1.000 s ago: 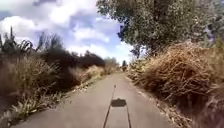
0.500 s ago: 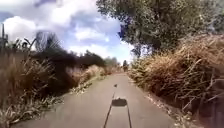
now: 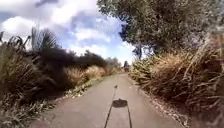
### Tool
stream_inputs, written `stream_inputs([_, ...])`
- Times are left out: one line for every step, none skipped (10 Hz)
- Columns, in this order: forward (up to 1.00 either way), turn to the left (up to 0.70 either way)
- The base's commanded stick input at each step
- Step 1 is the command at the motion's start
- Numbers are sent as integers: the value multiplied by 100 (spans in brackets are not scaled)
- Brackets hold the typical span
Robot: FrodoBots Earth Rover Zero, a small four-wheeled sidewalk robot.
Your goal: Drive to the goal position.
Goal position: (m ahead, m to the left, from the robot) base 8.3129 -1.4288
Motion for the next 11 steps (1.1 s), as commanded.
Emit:
stream_inputs([70, 0])
stream_inputs([70, 0])
stream_inputs([70, 0])
stream_inputs([70, 0])
stream_inputs([70, 0])
stream_inputs([70, 0])
stream_inputs([70, 0])
stream_inputs([70, 0])
stream_inputs([70, 0])
stream_inputs([70, 0])
stream_inputs([70, 0])
